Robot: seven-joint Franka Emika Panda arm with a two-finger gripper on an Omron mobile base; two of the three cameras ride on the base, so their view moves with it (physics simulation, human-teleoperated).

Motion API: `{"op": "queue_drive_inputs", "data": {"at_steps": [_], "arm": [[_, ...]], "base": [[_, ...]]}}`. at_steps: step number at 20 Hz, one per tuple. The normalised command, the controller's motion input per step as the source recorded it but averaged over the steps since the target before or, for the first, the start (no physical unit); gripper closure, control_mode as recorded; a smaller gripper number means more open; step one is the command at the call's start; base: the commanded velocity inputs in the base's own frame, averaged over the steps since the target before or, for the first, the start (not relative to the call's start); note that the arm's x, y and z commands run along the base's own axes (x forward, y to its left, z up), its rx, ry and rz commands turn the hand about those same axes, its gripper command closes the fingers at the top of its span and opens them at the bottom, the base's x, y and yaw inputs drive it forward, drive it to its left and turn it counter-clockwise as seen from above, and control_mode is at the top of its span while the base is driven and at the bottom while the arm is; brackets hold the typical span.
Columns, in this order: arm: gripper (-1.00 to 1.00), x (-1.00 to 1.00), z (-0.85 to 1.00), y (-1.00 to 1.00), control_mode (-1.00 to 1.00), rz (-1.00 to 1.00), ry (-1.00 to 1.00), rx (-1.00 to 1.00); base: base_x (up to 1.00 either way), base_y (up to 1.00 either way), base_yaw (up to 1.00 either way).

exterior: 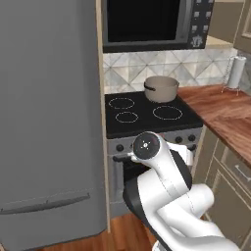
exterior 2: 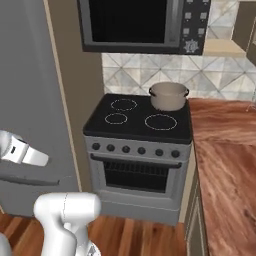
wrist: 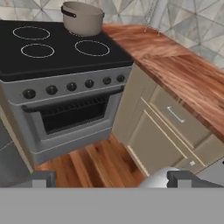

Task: Move the pot and pan from the stove into the sink.

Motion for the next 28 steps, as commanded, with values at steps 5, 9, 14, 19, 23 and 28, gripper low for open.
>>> {"op": "queue_drive_inputs", "data": {"at_steps": [5, 9, 14, 19, 23, 28], "arm": [[-1.00, 0.00, 0.00, 0.00, 1.00, 0.00, 0.00, 0.00], [-1.00, 0.00, 0.00, 0.00, 1.00, 0.00, 0.00, 0.00], [-1.00, 0.00, 0.00, 0.00, 1.00, 0.00, 0.00, 0.00], [-1.00, 0.00, 0.00, 0.00, 1.00, 0.00, 0.00, 0.00], [-1.00, 0.00, 0.00, 0.00, 1.00, 0.00, 0.00, 0.00], [-1.00, 0.00, 0.00, 0.00, 1.00, 0.00, 0.00, 0.00]], "base": [[-0.02, 0.00, 0.47], [-0.01, 0.05, 0.18], [0.24, 0.01, 0.00], [0.88, 0.06, 0.03], [0.03, 0.00, 0.02], [0.16, -0.09, 0.06]]}}
